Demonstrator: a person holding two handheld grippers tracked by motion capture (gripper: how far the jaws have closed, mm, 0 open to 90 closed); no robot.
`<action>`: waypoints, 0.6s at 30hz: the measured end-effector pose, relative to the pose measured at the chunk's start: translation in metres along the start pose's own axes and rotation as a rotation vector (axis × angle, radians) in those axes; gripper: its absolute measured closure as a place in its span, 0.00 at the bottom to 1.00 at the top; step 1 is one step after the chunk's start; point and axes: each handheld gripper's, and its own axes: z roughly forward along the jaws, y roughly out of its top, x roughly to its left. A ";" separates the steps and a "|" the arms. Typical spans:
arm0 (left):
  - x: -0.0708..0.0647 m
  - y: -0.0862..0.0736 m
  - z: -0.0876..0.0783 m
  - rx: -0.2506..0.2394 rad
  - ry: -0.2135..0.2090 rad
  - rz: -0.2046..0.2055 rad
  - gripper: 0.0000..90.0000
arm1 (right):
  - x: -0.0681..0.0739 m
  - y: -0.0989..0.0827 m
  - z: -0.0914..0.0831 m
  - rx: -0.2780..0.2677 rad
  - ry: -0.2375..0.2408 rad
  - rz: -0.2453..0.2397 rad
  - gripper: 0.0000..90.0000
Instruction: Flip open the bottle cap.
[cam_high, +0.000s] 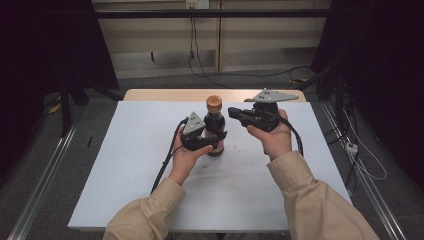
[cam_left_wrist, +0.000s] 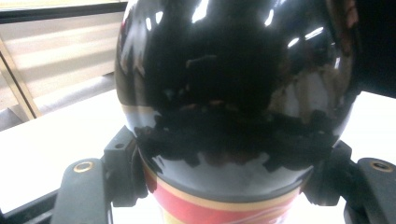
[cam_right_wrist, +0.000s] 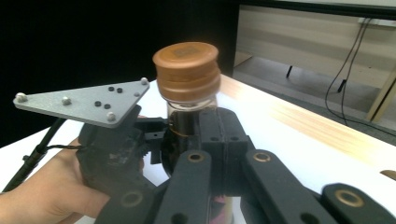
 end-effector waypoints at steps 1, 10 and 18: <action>0.000 0.000 0.000 0.000 0.001 -0.002 0.33 | 0.001 0.001 0.001 0.010 -0.001 -0.009 1.00; 0.000 0.000 0.000 0.000 -0.004 0.000 0.33 | 0.003 0.014 0.006 0.023 0.028 -0.031 1.00; 0.001 -0.001 0.000 0.001 -0.011 -0.005 0.33 | 0.002 0.019 0.013 0.042 0.037 -0.046 1.00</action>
